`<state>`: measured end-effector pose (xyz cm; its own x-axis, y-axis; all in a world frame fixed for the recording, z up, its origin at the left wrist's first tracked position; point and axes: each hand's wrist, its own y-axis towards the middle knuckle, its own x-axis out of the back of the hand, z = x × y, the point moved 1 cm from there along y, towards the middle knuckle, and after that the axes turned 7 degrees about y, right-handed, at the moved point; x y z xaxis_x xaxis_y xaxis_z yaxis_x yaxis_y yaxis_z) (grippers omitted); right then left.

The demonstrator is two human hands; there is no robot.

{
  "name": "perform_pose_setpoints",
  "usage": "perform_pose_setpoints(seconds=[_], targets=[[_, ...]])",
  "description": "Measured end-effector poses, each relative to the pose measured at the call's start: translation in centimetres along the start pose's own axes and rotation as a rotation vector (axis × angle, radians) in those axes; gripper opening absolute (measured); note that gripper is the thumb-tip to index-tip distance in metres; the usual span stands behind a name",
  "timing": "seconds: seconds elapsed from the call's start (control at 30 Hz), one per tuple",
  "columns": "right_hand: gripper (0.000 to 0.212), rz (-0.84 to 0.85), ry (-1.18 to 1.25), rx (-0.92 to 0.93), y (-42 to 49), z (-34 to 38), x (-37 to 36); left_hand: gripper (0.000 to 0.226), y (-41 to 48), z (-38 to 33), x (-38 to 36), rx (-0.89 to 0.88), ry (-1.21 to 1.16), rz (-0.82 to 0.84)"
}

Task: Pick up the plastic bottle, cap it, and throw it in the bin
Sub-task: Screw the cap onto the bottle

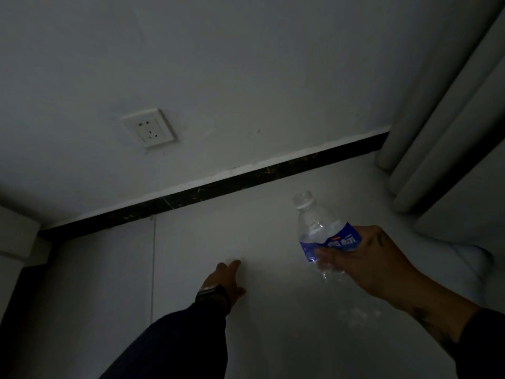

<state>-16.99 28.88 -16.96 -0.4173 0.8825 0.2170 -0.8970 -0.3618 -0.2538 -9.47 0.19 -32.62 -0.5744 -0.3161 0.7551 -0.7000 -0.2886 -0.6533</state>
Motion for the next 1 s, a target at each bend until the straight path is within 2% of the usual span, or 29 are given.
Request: perform_pose_setpoints(seconds=[0.17, 0.27, 0.37, 0.47, 0.53, 0.63, 0.7, 0.8, 0.9, 0.97, 1.0], targets=[[0.009, 0.03, -0.006, 0.024, -0.2, 0.2, -0.1, 0.046, 0.6, -0.6, -1.4, -0.01, 0.033, -0.084], [0.007, 0.043, -0.017, 0.038, -0.2, 1.0, -0.1, 0.04, -0.2, -0.7, -1.4, -0.016, 0.051, -0.079], [0.005, 0.053, -0.004, 0.071, -0.1, 2.9, 0.1, 0.038, -2.4, -1.8, 2.2, -0.098, -0.095, -0.163], [0.008, 0.05, -0.053, 0.134, 0.1, 5.5, 0.1, 0.034, -6.2, -3.8, 9.6, -0.217, -0.318, -0.374], [0.009, 0.073, -0.128, 0.211, 0.0, 7.4, -0.1, 0.032, -10.1, -4.9, 14.8, -0.291, -0.499, -0.504], [0.028, 0.08, -0.297, 0.376, -0.2, 10.2, -0.7, 0.035, -16.5, -5.9, 21.0, -0.475, -0.767, -0.642], [0.036, 0.055, -0.374, 0.489, -0.5, 12.2, -1.0, 0.035, -20.1, -5.7, 23.5, -0.547, -0.865, -0.68], [0.042, -0.002, -0.493, 0.637, -0.8, 14.8, -1.0, 0.034, -23.6, -4.5, 25.3, -0.598, -0.897, -0.668], [0.039, -0.056, -0.669, 0.89, -1.1, 16.0, -1.4, 0.035, -25.4, -3.1, 25.9, -0.605, -0.851, -0.669], [0.043, -0.089, -0.753, 0.955, -1.5, 16.3, -1.7, 0.032, -25.9, -2.6, 26.0, -0.584, -0.822, -0.652], [0.038, -0.116, -0.8, 0.985, -1.8, 16.5, -1.8, 0.03, -26.1, -2.3, 25.9, -0.567, -0.789, -0.648]])
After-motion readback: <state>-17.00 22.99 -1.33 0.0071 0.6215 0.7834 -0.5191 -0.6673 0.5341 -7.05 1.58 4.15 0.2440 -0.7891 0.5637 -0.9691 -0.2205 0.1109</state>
